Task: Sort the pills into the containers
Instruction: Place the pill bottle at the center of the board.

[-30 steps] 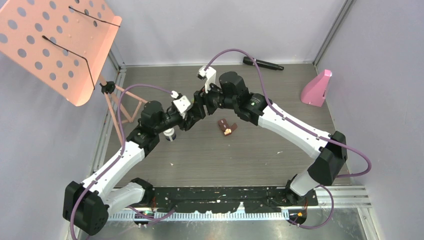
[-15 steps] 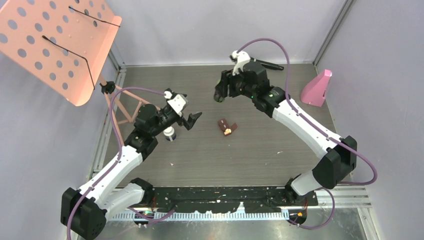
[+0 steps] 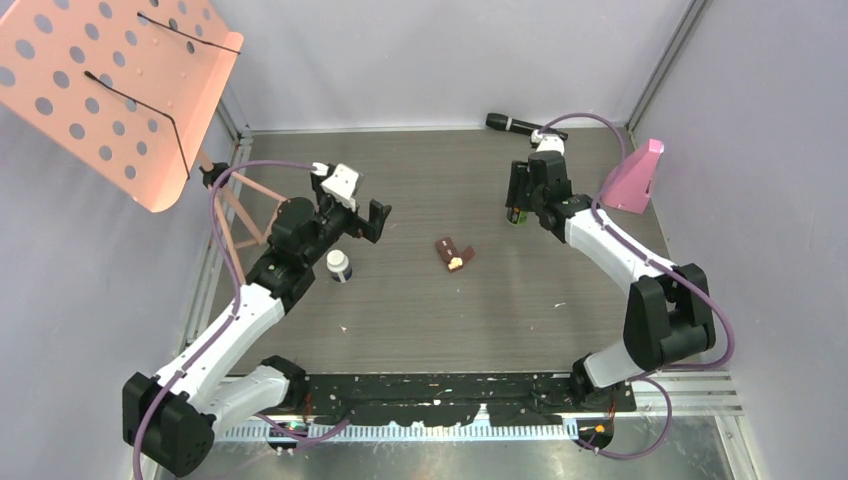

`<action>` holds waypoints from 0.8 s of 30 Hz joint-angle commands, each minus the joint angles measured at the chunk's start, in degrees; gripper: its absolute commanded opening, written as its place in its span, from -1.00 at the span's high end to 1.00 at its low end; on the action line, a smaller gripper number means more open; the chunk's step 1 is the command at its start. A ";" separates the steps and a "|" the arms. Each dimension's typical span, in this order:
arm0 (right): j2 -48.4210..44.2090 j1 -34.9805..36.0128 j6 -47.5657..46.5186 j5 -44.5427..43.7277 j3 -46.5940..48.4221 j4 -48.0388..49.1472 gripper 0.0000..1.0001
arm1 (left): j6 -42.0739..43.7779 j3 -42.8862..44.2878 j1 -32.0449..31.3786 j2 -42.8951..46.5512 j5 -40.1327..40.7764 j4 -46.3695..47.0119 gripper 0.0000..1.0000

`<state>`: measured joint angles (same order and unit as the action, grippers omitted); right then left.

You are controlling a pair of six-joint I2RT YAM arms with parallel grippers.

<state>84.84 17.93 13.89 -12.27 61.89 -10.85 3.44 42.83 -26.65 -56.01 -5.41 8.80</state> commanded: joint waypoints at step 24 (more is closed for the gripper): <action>4.83 -0.88 0.12 -3.17 -1.28 5.47 -0.41 | -16.53 10.37 -0.15 -10.55 -10.44 -11.74 -0.82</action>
<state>92.18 17.39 15.16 -14.57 56.73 -1.98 -6.98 51.00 -26.65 -64.53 -10.83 -2.17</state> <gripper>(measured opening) 0.691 0.916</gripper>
